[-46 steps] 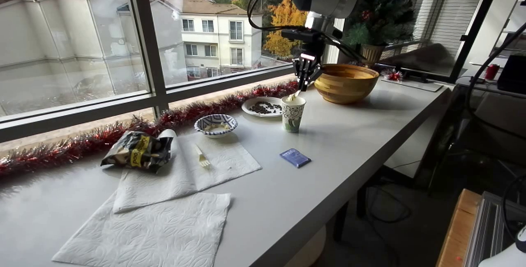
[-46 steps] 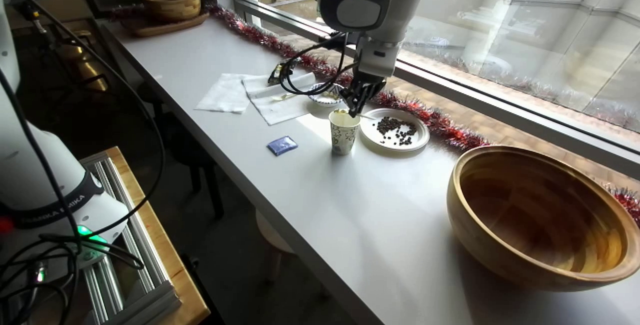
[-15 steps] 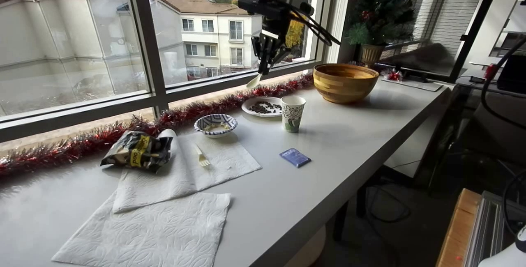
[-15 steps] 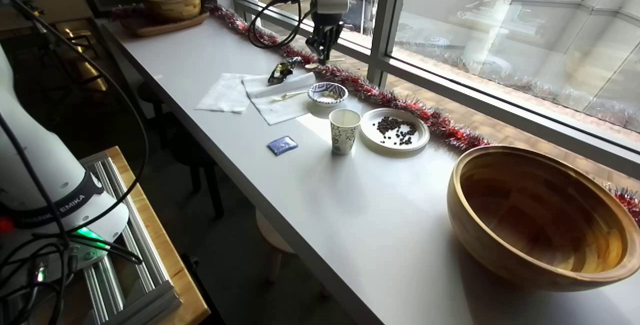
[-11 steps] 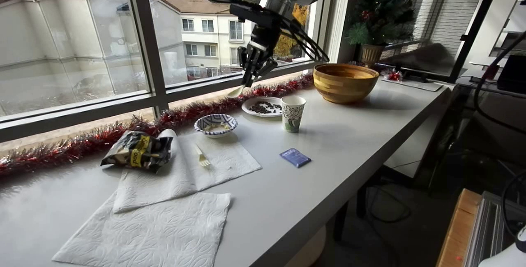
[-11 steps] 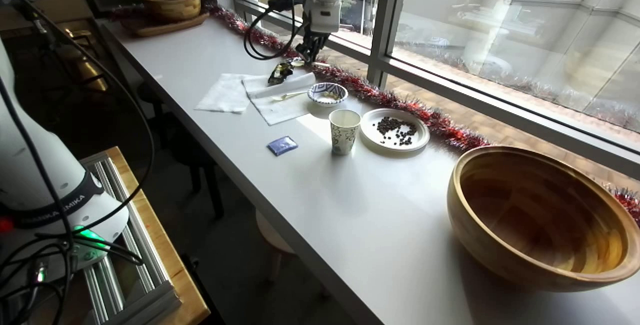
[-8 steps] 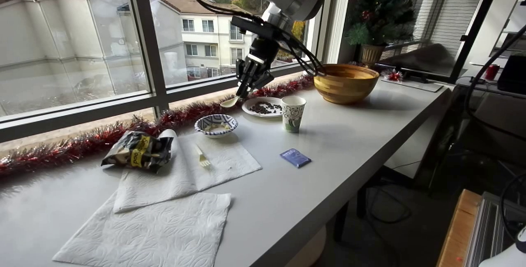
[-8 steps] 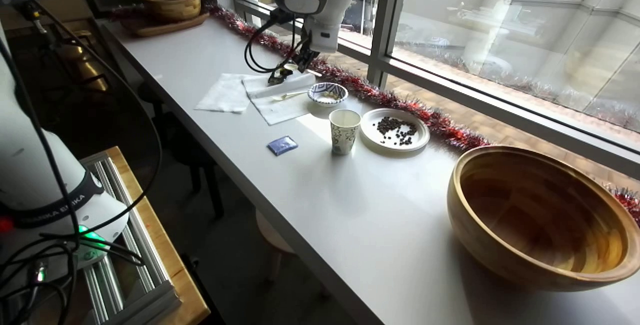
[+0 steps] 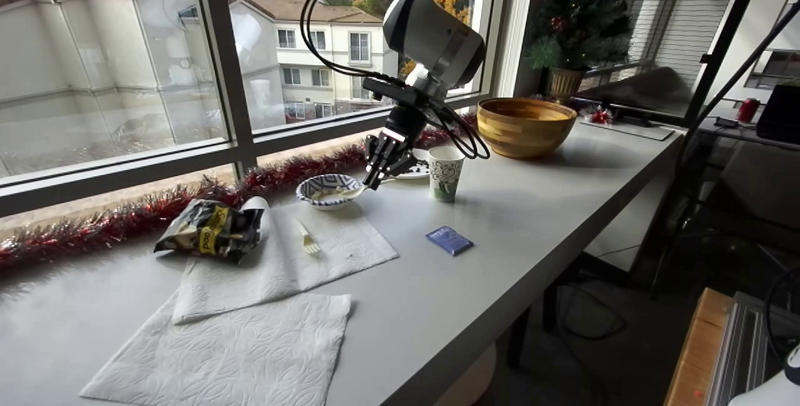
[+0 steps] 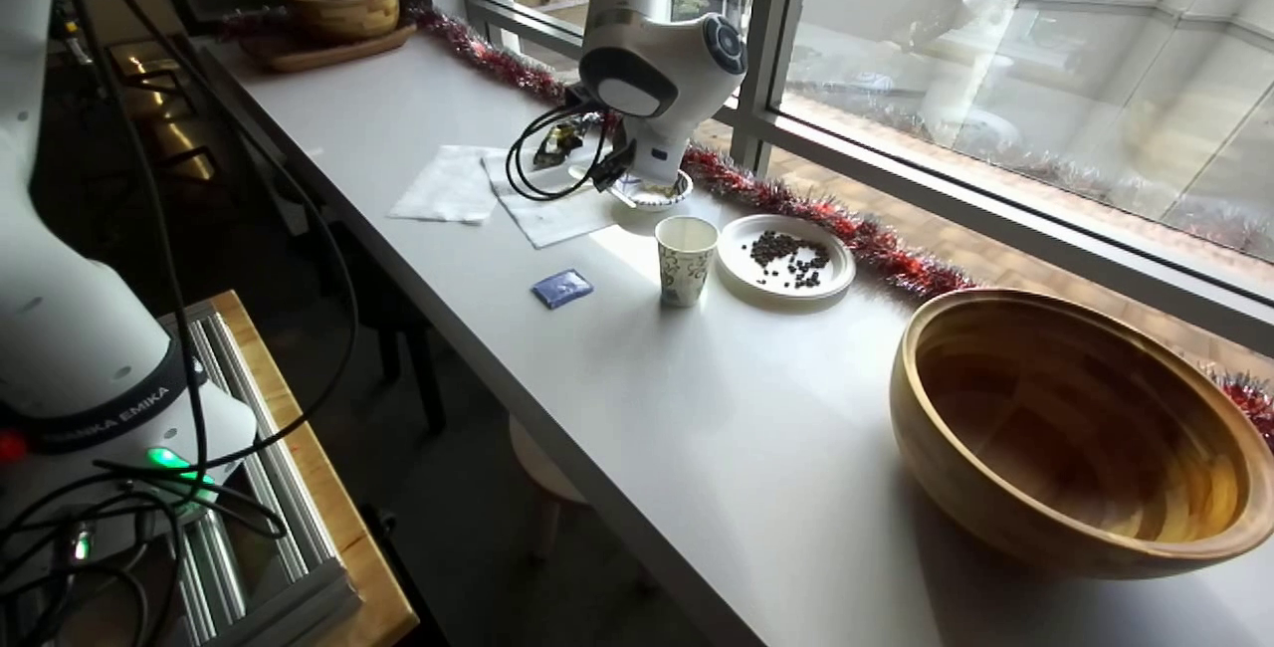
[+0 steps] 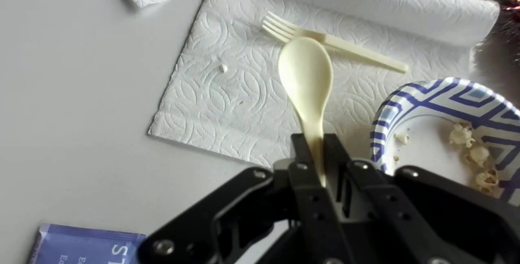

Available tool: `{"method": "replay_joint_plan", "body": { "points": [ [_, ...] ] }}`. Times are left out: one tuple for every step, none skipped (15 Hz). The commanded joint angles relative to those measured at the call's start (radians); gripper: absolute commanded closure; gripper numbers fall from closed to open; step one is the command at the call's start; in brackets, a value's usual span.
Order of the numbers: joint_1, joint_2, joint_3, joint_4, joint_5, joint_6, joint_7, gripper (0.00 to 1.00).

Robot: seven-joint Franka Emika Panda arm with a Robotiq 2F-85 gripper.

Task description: Use the spoon to transfer some of the white contents to the cup

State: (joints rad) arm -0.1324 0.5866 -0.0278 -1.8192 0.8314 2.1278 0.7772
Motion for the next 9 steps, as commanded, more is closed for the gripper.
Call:
{"method": "replay_joint_plan", "body": {
  "points": [
    [0.014, 0.097, -0.009, 0.084, 0.013, -0.034, -0.011, 0.96],
    [0.02, 0.118, -0.009, 0.096, 0.006, -0.033, -0.006, 0.96],
    [0.025, 0.135, -0.01, 0.108, 0.0, -0.035, -0.003, 0.96],
    [0.029, 0.15, -0.01, 0.118, -0.003, -0.033, -0.002, 0.96],
    [0.033, 0.163, -0.012, 0.128, -0.007, -0.032, -0.001, 0.96],
    [0.036, 0.178, -0.014, 0.139, -0.011, -0.031, 0.002, 0.96],
    [0.039, 0.19, -0.015, 0.148, -0.012, -0.024, -0.001, 0.96],
    [0.041, 0.201, -0.017, 0.157, -0.014, -0.02, -0.001, 0.96],
    [0.043, 0.209, -0.018, 0.165, -0.018, -0.023, 0.0, 0.96]
  ]
}}
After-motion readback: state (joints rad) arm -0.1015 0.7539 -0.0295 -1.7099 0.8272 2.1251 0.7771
